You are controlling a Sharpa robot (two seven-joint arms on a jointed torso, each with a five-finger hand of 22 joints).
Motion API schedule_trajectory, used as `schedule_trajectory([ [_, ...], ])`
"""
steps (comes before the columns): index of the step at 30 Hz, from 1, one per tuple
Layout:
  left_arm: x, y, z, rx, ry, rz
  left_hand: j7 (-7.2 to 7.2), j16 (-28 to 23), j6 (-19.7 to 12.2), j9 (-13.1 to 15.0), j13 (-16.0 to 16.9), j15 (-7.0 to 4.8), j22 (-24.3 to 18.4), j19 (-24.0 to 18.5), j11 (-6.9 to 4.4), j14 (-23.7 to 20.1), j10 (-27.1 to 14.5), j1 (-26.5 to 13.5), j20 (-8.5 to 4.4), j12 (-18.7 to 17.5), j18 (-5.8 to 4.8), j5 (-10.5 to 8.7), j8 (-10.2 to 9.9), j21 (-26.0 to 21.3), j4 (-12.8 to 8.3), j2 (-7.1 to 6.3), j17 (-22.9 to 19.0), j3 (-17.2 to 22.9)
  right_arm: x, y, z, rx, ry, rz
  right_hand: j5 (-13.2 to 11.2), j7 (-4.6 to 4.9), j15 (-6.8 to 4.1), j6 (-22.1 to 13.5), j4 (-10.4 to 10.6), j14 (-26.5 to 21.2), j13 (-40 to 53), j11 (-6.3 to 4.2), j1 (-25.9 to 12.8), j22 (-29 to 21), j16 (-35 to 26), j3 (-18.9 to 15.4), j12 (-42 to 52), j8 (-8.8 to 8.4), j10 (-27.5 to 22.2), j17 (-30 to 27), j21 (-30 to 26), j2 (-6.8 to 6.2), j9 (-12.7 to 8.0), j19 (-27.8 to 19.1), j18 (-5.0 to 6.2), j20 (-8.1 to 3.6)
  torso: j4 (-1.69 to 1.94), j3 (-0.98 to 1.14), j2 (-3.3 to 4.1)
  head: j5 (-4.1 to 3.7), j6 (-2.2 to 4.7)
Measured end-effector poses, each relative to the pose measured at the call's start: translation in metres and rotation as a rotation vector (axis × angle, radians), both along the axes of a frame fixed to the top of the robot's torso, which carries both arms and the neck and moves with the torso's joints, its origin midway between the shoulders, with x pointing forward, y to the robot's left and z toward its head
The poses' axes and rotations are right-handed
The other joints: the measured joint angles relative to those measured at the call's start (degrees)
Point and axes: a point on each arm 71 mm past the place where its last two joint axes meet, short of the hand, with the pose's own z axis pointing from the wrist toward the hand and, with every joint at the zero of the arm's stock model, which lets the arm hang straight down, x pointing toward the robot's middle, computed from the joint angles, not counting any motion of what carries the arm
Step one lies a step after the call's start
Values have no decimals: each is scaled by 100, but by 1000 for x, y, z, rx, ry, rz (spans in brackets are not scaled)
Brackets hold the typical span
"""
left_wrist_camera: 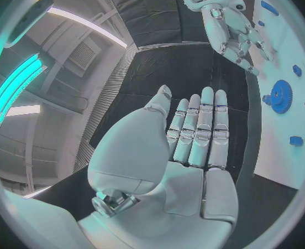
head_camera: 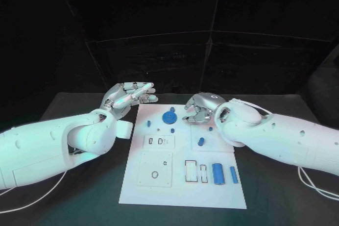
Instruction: Assemble the parts on the task board
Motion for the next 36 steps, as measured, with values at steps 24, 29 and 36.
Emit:
schedule_trajectory([
  [24, 3, 3, -1, 5, -2, 13, -7, 0, 34, 0, 0, -61, 1, 135, -11, 225, 51, 24, -53, -60, 0, 0, -39, 0, -56, 24, 56, 8, 6, -141, 1, 285, 124, -134, -502, -57, -43, 181, -717, 0, -91, -105, 1121, -371, -264, 42, -88, 102, 13, -2, -197, 49, -19, -307, 0, -106, -140, 63, -66, -318, 92],
  [29, 4, 4, -2, 7, -2, 17, -7, 0, 33, 0, 0, -61, 1, 134, -10, 225, 52, 24, -53, -60, -1, 0, -39, 0, -56, 24, 56, 8, 9, -144, -1, 281, 127, -134, -482, -37, -43, 161, -733, -1, -110, -84, 1121, -371, -264, 26, -111, 103, -8, 5, -197, 49, -19, -307, 0, -107, -140, 60, -63, -331, 71],
  [36, 6, 6, -3, 10, -1, 23, -7, 0, 33, 0, 0, -61, 2, 134, -11, 225, 51, 24, -52, -60, -1, 0, -39, 0, -55, 24, 56, 8, 11, -141, -3, 268, 137, -120, -482, -37, -43, 161, -733, -1, -80, -84, 1121, -364, -264, 26, -110, 102, -7, 4, -197, 49, -18, -307, 0, -107, -140, 54, -60, -324, 52],
])
